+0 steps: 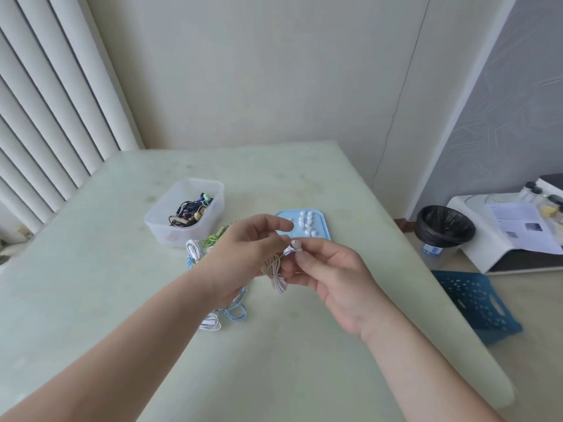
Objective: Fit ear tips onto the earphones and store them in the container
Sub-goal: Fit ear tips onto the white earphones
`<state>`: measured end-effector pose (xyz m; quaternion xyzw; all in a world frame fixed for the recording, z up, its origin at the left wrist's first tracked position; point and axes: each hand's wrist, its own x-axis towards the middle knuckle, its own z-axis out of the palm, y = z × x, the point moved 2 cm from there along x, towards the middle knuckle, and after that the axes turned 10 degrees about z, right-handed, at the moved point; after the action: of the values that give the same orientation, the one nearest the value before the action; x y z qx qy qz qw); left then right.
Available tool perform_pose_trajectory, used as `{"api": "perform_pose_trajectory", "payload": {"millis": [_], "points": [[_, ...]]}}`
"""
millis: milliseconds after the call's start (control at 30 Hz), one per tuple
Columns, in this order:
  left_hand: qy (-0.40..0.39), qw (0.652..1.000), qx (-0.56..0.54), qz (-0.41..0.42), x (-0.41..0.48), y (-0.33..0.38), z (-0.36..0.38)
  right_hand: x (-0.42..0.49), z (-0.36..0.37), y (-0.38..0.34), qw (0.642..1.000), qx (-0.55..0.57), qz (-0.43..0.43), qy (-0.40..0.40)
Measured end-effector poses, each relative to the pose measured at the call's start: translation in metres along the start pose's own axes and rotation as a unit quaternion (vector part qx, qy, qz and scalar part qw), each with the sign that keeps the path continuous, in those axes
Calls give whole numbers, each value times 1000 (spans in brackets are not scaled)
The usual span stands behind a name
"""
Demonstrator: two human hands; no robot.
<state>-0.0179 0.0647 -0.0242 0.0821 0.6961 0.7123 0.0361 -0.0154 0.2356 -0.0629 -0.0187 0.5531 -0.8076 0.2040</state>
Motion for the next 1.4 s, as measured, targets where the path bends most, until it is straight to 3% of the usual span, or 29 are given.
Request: {"api": "perform_pose_trajectory", "payload": {"millis": [100,333,433,567,1033,1300,1400], "points": [[-4,992,118,45,-3,-5,4,-1,-8,1,999,-41,7,35],[-1,958,254,134,-12,-13,1,4,-6,-6,985,-163,9,52],[11,941,294,170,-16,-17,-3,7,0,-6,986,-157,28,47],[45,963,226,140,-20,-23,-5,9,-3,-1,992,-73,53,88],[78,995,40,40,-18,-57,22,-2,-28,13,987,-90,65,117],[116,993,-16,-9,-1,-63,30,0,-44,5,965,-193,24,177],[131,989,-65,-26,9,-68,28,19,-60,-4,919,-300,-18,254]]}}
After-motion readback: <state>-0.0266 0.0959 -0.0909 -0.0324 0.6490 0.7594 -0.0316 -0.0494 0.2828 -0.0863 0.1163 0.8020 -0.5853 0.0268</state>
